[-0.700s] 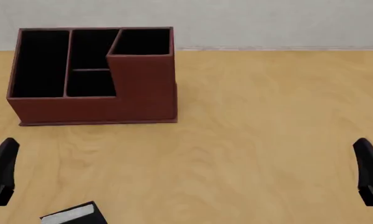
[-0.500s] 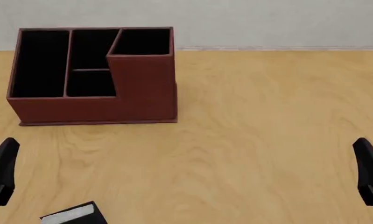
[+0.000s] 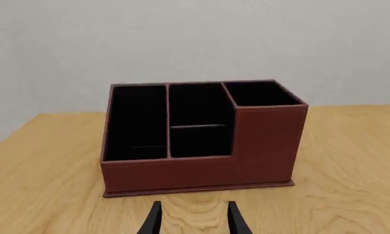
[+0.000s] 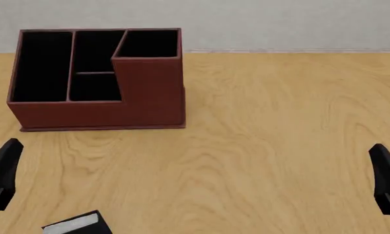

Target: Pick up the book and place it in the left compartment of the caddy.

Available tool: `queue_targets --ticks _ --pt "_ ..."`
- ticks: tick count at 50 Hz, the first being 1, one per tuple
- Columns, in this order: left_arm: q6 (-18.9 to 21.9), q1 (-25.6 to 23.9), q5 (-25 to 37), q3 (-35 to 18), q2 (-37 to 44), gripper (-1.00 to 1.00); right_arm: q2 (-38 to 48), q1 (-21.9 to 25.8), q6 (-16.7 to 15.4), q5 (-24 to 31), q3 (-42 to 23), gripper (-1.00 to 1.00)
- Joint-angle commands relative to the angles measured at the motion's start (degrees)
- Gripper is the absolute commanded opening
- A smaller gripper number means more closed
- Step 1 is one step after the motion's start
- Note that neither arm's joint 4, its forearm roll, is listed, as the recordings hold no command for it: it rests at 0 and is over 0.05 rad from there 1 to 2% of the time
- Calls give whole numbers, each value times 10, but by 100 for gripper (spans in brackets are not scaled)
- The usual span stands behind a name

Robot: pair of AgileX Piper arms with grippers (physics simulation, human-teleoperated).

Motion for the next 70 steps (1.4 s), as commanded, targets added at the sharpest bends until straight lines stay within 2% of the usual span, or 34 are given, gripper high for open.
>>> queue_targets --ticks 1,4,5,7,17,19,21,22,26,28,32,35,36,38,40,44,46,47,50,58,61,70 --pt "48 -56 110 -140 59 100 -1 0 0 1 0 100" --pt "46 -63 132 -166 72 100 -1 0 0 1 0 100" --pt "69 -76 151 -184 94 100 -1 0 0 1 0 100" --pt "91 -86 171 -200 102 100 -1 0 0 1 0 100" --pt "139 -130 302 -300 150 100 -1 0 0 1 0 100" --pt "166 -177 343 -316 173 100 -1 0 0 1 0 100" --pt "170 -188 353 -322 176 100 -1 0 0 1 0 100" --pt "148 -182 365 -331 190 100 -1 0 0 1 0 100" --pt "155 -190 399 -352 195 100 -1 0 0 1 0 100" --pt "144 -188 415 -358 208 100 -1 0 0 1 0 100" --pt "170 -188 424 -376 211 100 -1 0 0 1 0 100" --pt "153 -199 461 -404 232 100 -1 0 0 1 0 100" --pt "159 -195 467 -413 232 100 -1 0 0 1 0 100" --pt "197 -185 479 -415 230 100 -1 0 0 1 0 100" --pt "181 -195 506 -424 235 100 -1 0 0 1 0 100" --pt "175 -226 547 -431 226 100 -1 0 0 1 0 100" --pt "160 -219 560 -433 229 100 -2 0 0 1 0 100" --pt "181 -225 566 -423 221 100 -1 0 0 1 0 100" --pt "190 -218 579 -417 212 100 -1 0 0 1 0 100" --pt "163 -259 652 -403 192 100 -2 0 0 1 0 100" --pt "180 -261 679 -404 191 100 -1 0 0 1 0 100" --pt "213 -254 684 -377 197 100 -1 0 0 1 0 100"
